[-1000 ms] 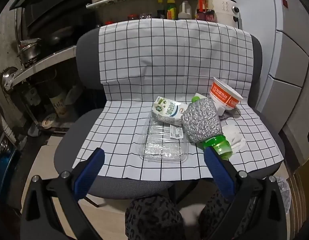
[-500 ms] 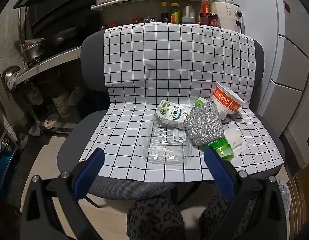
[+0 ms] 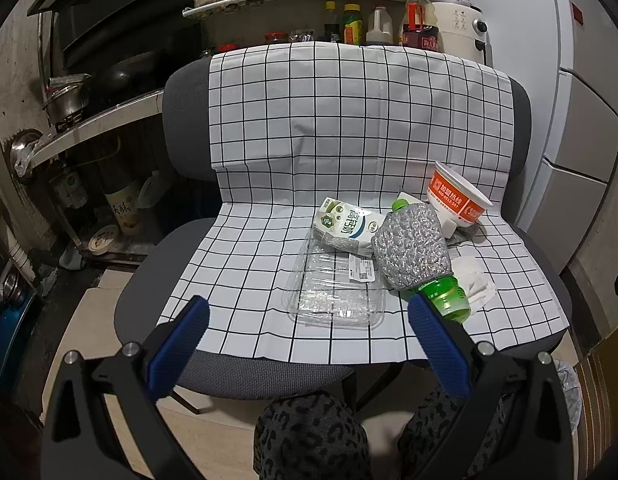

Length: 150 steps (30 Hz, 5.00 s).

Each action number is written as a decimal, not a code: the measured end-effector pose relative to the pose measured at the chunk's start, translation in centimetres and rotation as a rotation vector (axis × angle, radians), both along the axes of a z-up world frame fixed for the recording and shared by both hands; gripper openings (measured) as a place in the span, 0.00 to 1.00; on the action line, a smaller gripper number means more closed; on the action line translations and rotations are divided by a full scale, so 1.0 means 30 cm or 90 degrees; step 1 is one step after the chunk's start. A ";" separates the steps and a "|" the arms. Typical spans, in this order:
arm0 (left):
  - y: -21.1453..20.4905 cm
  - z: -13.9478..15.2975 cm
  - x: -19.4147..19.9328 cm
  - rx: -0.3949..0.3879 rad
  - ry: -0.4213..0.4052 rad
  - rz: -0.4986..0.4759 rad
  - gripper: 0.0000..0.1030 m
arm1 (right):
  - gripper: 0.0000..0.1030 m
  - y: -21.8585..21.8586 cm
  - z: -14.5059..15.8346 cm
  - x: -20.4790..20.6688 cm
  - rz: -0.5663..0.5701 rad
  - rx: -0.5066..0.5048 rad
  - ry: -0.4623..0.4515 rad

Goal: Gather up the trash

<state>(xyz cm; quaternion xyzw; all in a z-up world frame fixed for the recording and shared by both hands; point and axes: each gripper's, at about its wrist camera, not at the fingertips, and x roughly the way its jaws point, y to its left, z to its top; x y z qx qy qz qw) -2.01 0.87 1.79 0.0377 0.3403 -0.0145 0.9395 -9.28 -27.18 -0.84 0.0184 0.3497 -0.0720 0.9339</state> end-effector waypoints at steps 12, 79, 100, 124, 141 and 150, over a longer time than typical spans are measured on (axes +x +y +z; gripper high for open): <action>0.000 -0.006 0.002 0.001 0.001 0.004 0.94 | 0.94 0.003 -0.007 0.002 0.001 0.001 0.002; 0.030 -0.158 0.125 0.010 0.046 0.019 0.94 | 0.94 0.057 -0.177 0.167 0.092 0.037 -0.011; 0.126 -0.301 0.344 0.003 0.119 0.042 0.94 | 0.82 0.292 -0.323 0.569 0.237 0.082 0.022; 0.156 -0.265 0.319 0.005 0.099 0.046 0.94 | 0.06 0.272 -0.149 0.593 0.286 0.159 -0.092; -0.142 -0.340 0.543 -0.014 0.112 -0.106 0.63 | 0.06 -0.030 -0.218 0.365 0.150 0.139 -0.070; -0.250 -0.429 0.689 0.034 0.145 -0.128 0.59 | 0.06 -0.066 -0.285 0.426 0.135 0.148 -0.049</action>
